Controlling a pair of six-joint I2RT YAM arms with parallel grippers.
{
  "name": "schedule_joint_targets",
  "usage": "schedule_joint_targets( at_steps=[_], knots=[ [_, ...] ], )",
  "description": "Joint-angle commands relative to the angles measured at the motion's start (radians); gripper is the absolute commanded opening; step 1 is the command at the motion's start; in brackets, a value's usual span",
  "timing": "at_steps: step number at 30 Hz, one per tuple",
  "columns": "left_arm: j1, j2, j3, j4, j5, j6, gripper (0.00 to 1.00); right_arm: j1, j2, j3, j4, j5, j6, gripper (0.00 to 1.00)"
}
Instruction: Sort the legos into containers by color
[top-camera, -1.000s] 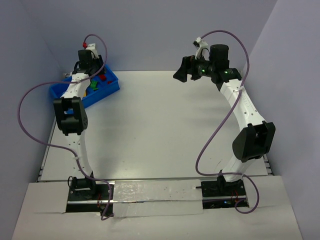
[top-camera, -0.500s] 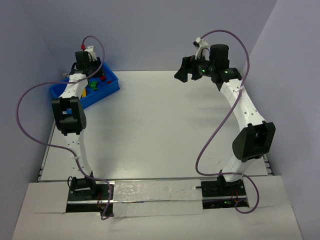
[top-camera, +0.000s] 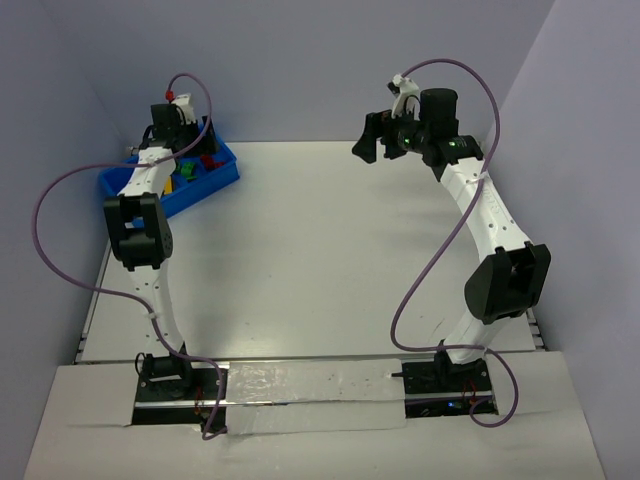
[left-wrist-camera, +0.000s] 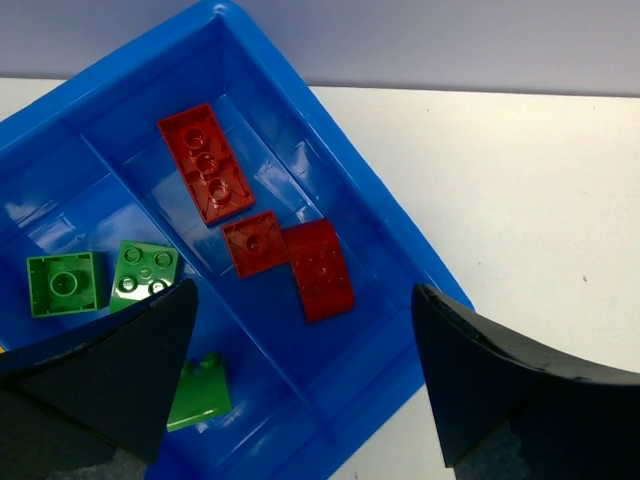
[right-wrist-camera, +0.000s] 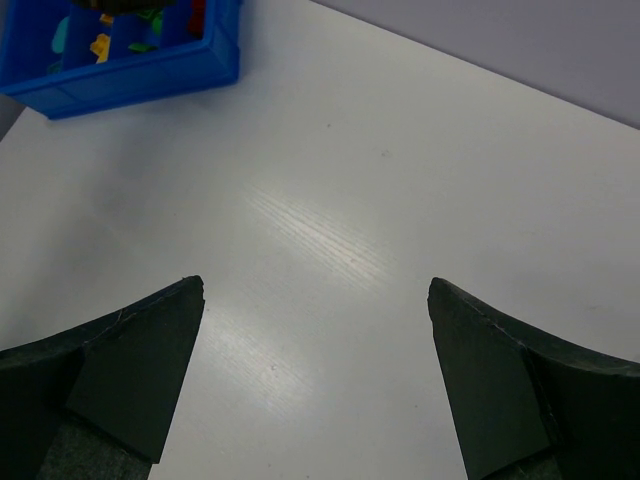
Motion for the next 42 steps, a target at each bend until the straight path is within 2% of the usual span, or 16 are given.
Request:
schedule_joint_targets(
  at_steps=[1, 4, 10, 16, 21, 27, 31, 34, 37, 42],
  knots=[
    [-0.012, -0.137, 0.095, -0.042, 0.044, 0.09, 0.99, -0.009, -0.029, 0.003, 0.025, 0.146, 0.002, 1.0],
    [-0.026, -0.193, 0.132, -0.124, 0.064, 0.111, 0.99, -0.039, -0.035, -0.021, 0.039, 0.233, 0.032, 1.0],
    [-0.029, -0.301, 0.091, -0.244, 0.09, 0.088, 0.99, -0.089, -0.045, -0.026, 0.022, 0.234, 0.002, 1.0],
    [-0.028, -0.442, -0.051, -0.237, 0.052, 0.045, 0.99, -0.164, -0.119, -0.115, 0.043, 0.336, -0.035, 1.0],
    [-0.028, -0.528, -0.148, -0.226, -0.001, 0.06, 0.99, -0.179, -0.206, -0.207, 0.059, 0.371, -0.043, 1.0],
    [-0.029, -0.623, -0.247, -0.218, 0.051, 0.089, 0.99, -0.212, -0.316, -0.307, 0.056, 0.363, -0.062, 1.0],
    [-0.031, -0.746, -0.411, -0.197, 0.068, 0.107, 0.99, -0.211, -0.438, -0.436, 0.069, 0.355, -0.104, 1.0],
    [-0.029, -0.858, -0.562, -0.113, 0.057, 0.158, 0.99, -0.209, -0.535, -0.535, 0.093, 0.373, -0.155, 1.0],
    [-0.03, -1.025, -0.763, -0.059, -0.008, 0.188, 0.99, -0.209, -0.649, -0.667, 0.124, 0.391, -0.201, 1.0],
    [-0.059, -1.25, -0.999, 0.019, -0.12, 0.267, 0.99, -0.209, -0.874, -0.867, 0.203, 0.443, -0.281, 1.0]
  ],
)
